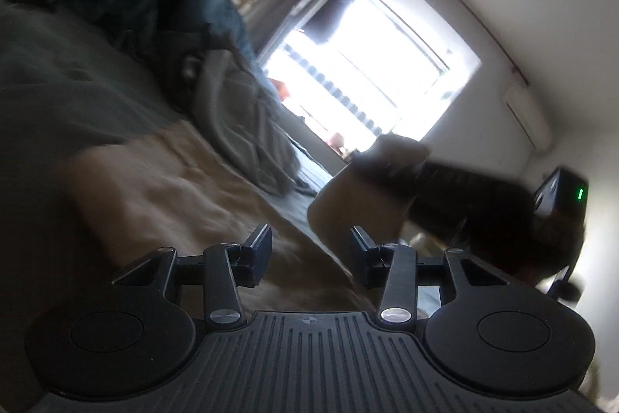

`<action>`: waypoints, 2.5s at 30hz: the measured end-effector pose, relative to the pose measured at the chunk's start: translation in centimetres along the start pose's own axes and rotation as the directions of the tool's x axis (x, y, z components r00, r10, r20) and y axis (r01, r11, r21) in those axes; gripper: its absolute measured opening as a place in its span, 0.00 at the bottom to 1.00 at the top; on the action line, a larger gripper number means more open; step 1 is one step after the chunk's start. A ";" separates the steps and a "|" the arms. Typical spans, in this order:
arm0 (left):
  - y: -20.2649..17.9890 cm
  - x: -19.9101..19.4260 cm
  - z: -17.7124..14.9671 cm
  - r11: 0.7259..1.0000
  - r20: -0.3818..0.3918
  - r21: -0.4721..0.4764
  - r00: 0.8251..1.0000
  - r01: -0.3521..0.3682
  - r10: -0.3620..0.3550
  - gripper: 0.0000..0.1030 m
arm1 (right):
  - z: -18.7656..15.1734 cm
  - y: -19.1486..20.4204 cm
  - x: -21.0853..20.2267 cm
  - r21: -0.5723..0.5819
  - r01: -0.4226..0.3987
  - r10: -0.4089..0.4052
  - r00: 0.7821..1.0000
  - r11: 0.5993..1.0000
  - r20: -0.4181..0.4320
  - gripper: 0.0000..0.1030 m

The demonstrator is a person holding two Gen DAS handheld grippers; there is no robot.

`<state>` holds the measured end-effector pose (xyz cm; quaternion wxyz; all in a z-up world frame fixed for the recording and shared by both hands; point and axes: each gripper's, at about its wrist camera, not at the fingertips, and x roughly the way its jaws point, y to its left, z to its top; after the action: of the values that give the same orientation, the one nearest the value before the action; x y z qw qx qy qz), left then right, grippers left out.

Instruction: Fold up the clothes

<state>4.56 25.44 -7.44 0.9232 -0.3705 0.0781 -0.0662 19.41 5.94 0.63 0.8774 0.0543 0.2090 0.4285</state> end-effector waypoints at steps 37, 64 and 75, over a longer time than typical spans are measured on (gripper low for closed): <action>3.6 2.5 -0.1 0.964 -0.039 -0.221 0.989 -0.149 0.144 0.44 | -5.7 0.2 -3.1 -0.207 -0.042 0.002 0.981 0.977 -0.192 0.52; 0.9 1.8 3.7 0.980 0.146 -0.083 0.970 -0.182 0.192 0.03 | -7.2 5.8 2.3 -0.376 -0.020 -0.028 0.992 0.926 -0.123 0.44; 3.0 0.4 1.8 0.969 0.124 -0.080 0.963 -0.232 0.241 0.03 | -8.5 5.8 4.4 -0.343 -0.056 -0.004 0.985 0.938 -0.171 0.44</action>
<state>5.49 28.71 -8.23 0.9151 -0.3918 0.0625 0.0719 14.02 12.27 -6.89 0.8465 -0.1350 0.2034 0.4732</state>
